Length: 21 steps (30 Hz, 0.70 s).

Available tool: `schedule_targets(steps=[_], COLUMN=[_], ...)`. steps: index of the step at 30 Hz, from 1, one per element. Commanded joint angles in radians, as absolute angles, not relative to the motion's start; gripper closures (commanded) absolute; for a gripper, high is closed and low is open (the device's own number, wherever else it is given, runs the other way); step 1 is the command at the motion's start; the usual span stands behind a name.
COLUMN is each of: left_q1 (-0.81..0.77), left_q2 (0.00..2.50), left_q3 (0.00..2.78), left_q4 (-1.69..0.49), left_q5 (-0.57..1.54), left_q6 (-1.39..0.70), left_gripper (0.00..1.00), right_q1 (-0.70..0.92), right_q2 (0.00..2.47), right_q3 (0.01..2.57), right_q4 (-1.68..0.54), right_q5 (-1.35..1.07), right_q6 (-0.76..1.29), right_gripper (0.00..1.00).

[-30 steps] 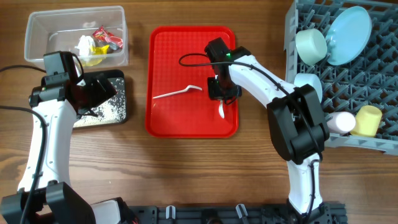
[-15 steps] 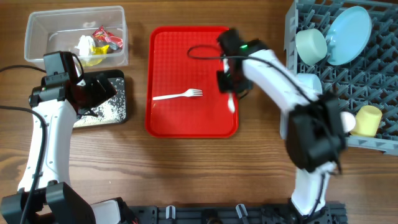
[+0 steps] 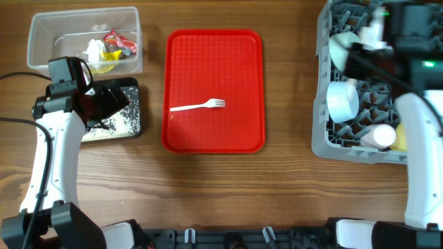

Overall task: Sort waste into correct bins and load items into the dishwasher rack
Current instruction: 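Carry the spoon right and drop it into the dish rack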

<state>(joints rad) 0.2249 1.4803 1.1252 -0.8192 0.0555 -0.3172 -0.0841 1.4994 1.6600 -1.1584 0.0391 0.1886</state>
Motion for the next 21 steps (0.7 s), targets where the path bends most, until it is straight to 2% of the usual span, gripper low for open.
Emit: schedule_targets(steps=[1, 9, 21], left_q1=[0.226, 0.226, 0.226], left_q2=[1.488, 1.489, 1.489], left_q3=[1.126, 1.126, 1.126], left_q4=[-0.817, -0.807, -0.801], left_q5=[0.071, 0.071, 0.071], left_q6=[-0.322, -0.322, -0.322], left_gripper=[0.0, 0.0, 0.0], right_q1=[-0.192, -0.245, -0.245], right_q2=[1.494, 1.495, 1.495], right_q3=[1.661, 1.66, 1.66], right_q4=[-1.19, -1.233, -1.245], right_q5=[0.051, -0.008, -0.008], right_q6=[0.213, 0.124, 0.14], right_gripper=[0.96, 0.96, 0.96])
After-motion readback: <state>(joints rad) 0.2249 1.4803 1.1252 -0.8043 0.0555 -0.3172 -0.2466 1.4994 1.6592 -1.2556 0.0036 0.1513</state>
